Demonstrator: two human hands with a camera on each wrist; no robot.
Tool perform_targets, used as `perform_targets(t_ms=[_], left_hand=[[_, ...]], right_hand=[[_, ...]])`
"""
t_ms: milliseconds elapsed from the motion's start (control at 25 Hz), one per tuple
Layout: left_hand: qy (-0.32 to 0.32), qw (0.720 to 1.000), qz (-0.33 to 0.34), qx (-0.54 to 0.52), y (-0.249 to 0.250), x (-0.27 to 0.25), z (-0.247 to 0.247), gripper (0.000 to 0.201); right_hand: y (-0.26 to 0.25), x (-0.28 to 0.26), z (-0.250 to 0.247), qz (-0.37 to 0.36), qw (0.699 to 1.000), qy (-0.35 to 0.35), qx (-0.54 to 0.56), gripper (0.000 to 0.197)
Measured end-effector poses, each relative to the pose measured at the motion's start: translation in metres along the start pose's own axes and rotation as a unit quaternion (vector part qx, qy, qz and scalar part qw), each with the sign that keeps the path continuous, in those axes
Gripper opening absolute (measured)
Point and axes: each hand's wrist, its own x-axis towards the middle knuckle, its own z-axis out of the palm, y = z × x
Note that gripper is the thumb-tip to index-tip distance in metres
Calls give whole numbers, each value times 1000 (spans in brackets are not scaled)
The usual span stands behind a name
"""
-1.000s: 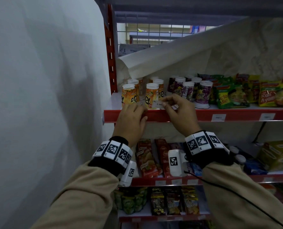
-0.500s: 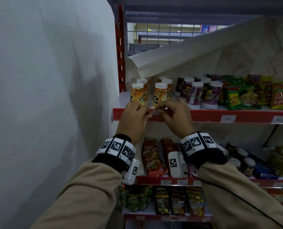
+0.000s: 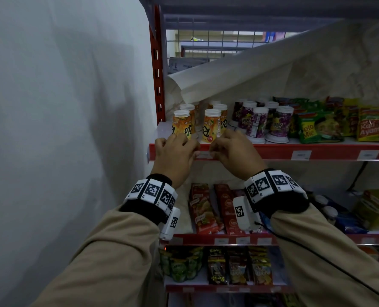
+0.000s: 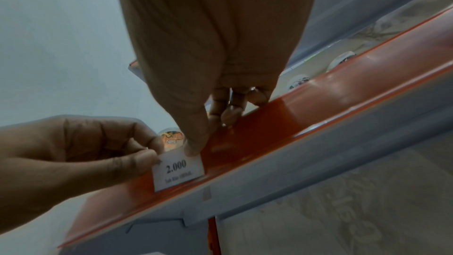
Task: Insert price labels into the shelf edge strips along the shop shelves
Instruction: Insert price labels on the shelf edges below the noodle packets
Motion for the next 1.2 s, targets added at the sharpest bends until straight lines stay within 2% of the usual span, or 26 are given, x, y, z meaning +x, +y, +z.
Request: perform_targets(t_ms=[360,560,840,1040,1200], left_hand=[[-8,1000,-5,10,-6,2,3,23],[7,1000,-3,8,-5,2,1,23],[28,999,3,42,7,1,-2,18],[8,997,48,64,50,12,2,32],[-28,994,94,37,103,32,17,40]], right_hand=[[-2,-2,-1,7,1000,-3,-1,11],[2,-8,-5,17,999,24,39,19],[27,-33,-21,70,995,60,-31,22],[63,-57,-42,109,986,85,-89,24],[104,-76,-65,134,981,95,-104,22]])
